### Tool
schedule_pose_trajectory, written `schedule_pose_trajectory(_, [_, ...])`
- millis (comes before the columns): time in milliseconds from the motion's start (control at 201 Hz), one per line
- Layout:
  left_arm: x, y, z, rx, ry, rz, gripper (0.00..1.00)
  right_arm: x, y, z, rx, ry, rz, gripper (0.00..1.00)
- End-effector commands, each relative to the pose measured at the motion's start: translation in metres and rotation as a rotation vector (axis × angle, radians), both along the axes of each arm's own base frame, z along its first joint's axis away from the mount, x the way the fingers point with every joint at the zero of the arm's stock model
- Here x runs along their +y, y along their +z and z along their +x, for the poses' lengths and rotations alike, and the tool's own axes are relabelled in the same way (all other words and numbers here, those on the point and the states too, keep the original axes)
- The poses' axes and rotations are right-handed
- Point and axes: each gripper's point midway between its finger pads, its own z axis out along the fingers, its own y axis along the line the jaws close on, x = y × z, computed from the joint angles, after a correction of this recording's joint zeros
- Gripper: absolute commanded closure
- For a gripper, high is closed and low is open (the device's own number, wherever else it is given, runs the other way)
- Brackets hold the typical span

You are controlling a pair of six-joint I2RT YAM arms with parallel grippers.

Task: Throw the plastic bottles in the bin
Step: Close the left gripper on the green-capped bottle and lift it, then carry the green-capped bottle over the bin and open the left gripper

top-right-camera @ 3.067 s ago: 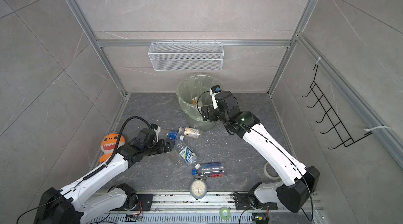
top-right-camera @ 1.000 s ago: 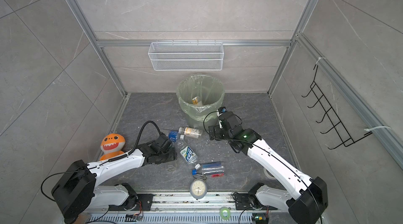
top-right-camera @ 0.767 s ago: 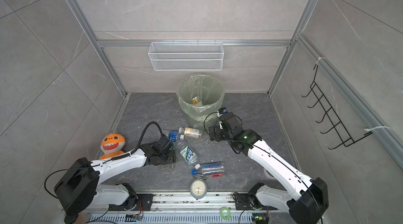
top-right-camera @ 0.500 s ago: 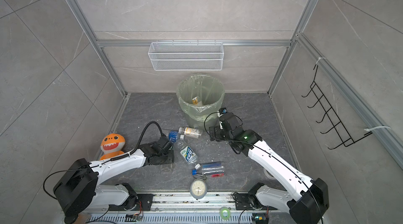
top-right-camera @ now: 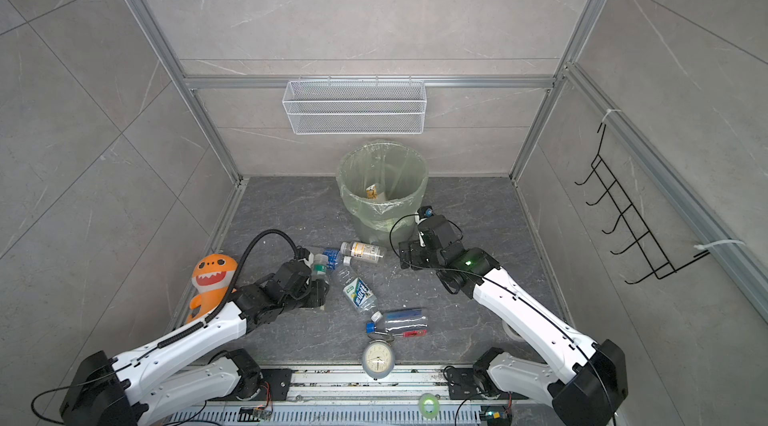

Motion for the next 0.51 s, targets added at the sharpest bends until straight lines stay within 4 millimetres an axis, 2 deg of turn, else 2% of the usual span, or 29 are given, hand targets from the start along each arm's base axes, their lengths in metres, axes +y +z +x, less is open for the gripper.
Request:
schedule_pose_trajectory(0, [-0.012,0.033,0.009,-0.147,-0.087,-0.051,0.39,-0.001,0.001,-0.002,-0.009,-0.010,0.016,0.01])
schedule_pose_trajectory(329, [-0.020,0.070,0.010,-0.283,-0.163,-0.106,0.37,-0.002,0.000,-0.003,-0.016,-0.013,0.019,0.00])
schedule_pose_trajectory(503, [-0.021,0.100,0.009,-0.373,-0.181,-0.151,0.37,0.000,0.004,-0.003,-0.040,0.003,0.038,0.01])
